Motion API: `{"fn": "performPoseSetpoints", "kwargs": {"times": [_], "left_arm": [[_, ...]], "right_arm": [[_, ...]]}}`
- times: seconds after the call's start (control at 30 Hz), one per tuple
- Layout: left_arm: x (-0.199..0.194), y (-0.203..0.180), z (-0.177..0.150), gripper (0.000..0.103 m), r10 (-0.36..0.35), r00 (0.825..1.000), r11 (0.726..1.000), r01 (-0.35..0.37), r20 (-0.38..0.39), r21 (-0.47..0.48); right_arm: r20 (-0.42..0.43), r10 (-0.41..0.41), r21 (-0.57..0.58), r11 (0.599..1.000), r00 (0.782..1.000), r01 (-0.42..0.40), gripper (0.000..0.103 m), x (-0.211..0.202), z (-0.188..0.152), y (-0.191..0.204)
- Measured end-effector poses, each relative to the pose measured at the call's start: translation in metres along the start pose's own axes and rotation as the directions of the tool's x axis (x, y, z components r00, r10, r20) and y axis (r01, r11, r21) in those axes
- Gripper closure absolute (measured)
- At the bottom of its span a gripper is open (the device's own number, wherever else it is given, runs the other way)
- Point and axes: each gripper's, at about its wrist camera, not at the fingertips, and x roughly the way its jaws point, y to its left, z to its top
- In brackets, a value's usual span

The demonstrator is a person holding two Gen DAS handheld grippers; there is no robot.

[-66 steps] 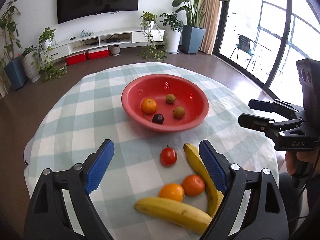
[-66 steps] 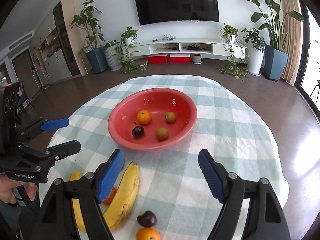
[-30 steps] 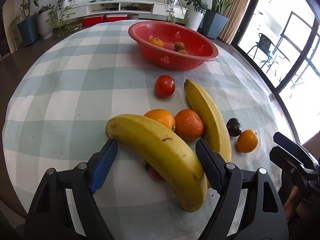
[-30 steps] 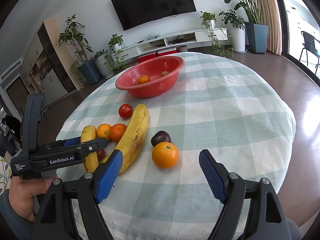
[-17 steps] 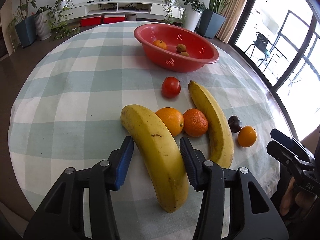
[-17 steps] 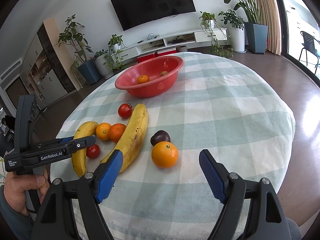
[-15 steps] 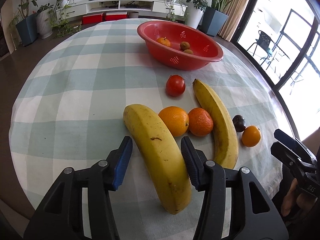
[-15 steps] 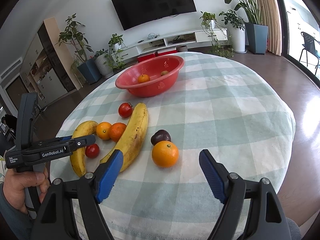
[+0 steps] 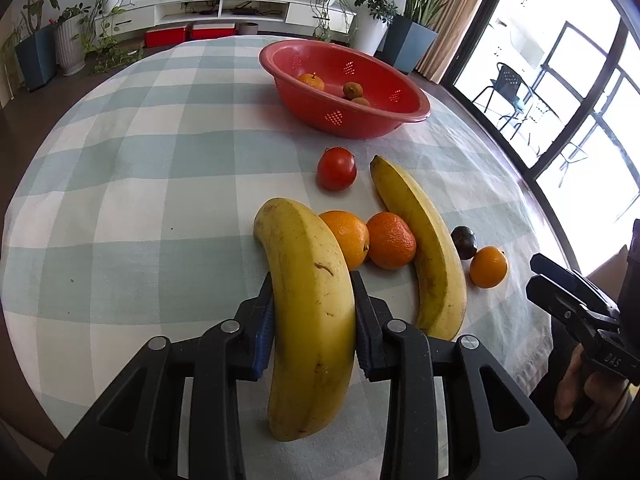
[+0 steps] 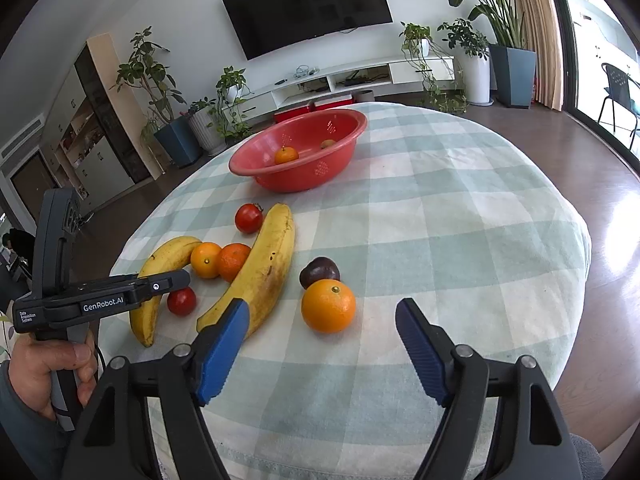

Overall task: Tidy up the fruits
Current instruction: 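Move the left tool to the banana and close on it, then grasp the large orange with the right tool while the left tool holds the banana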

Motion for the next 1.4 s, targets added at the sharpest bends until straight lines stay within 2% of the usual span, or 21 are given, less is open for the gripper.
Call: {"fn": "performPoseSetpoints", "kwargs": {"times": [0.2, 0.5, 0.77, 1.07, 1.23, 1.4], "left_arm": [[-0.003, -0.001, -0.002, 0.073, -0.001, 1.000, 0.999, 0.001, 0.005, 0.033], [-0.015, 0.006, -0.010, 0.073, -0.050, 0.998, 0.999, 0.050, 0.042, 0.011], [-0.030, 0.015, -0.021, 0.073, -0.104, 0.991, 0.994, 0.107, 0.081, -0.029], [-0.039, 0.014, -0.027, 0.073, -0.139, 0.985, 0.989, 0.143, 0.104, -0.036], [-0.041, 0.019, -0.030, 0.073, -0.151, 0.982, 0.986, 0.157, 0.113, -0.053], [-0.042, 0.020, -0.032, 0.073, -0.155, 0.981, 0.985, 0.163, 0.115, -0.056]], "right_arm": [[-0.002, -0.003, -0.003, 1.000, 1.000, 0.003, 0.026, 0.000, 0.000, 0.000], [-0.015, -0.016, -0.025, 1.000, 1.000, 0.015, 0.028, 0.005, 0.001, 0.002], [-0.095, -0.071, -0.072, 0.995, 0.993, 0.065, 0.032, 0.022, 0.004, 0.005], [-0.143, -0.108, -0.141, 0.986, 0.984, 0.087, 0.047, 0.045, 0.009, 0.010], [-0.165, -0.118, -0.168, 0.982, 0.979, 0.090, 0.063, 0.050, 0.004, 0.013], [-0.157, -0.118, -0.167, 0.982, 0.980, 0.092, 0.063, 0.048, 0.002, 0.014]]}}
